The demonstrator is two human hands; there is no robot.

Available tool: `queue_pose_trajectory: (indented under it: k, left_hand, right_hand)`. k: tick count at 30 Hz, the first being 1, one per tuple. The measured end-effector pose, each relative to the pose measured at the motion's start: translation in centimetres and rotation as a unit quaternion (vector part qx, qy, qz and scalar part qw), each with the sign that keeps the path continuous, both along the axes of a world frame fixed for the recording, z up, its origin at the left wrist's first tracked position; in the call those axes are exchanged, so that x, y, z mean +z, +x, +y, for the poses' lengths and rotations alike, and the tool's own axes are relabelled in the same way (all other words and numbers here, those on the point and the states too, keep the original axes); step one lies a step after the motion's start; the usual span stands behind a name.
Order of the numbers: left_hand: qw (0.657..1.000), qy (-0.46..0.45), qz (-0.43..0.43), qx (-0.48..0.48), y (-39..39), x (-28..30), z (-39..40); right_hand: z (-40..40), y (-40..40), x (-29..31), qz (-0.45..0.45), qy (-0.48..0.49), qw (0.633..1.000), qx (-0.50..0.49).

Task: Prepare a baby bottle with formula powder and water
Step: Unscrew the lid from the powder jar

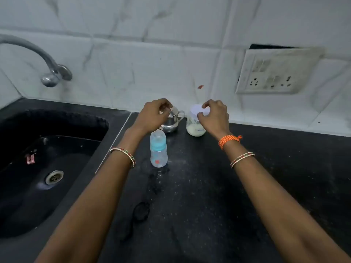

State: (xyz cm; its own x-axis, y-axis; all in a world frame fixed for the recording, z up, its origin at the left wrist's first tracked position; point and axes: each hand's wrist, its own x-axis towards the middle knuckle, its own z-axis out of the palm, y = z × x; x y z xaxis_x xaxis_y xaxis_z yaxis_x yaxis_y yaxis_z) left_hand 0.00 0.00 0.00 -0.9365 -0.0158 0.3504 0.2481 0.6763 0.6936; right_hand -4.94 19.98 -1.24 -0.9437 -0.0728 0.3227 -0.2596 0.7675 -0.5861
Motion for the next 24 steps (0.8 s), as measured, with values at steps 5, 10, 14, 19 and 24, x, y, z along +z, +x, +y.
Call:
queue_pose_trajectory:
  k: [5, 10, 14, 19, 24]
  left_hand:
    - [1.000, 0.005, -0.024, -0.014, -3.0, -0.6, 0.3]
    - [0.999, 0.005, -0.026, -0.028, -4.4, -0.7, 1.0]
    - [0.999, 0.008, -0.005, -0.042, -3.1, 0.4, 1.8]
    - [0.996, 0.069, 0.028, -0.051, 0.2, 2.4, 3.4]
    - [0.986, 0.154, 0.024, -0.057, 4.8, 1.1, 5.5]
  right_hand:
    - [-1.2, -4.0, -1.1, -0.098, 0.054, 0.993, -0.031]
    - [-1.4, -6.1, -1.8, -0.132, 0.079, 0.988, -0.013]
    - [-1.4, -5.4, -1.7, -0.116, 0.069, 0.991, -0.022]
    - [-0.5, -1.8, -0.2, -0.095, 0.056, 0.994, -0.027]
    - [1.0, 4.5, 1.1, -0.065, 0.039, 0.997, -0.005]
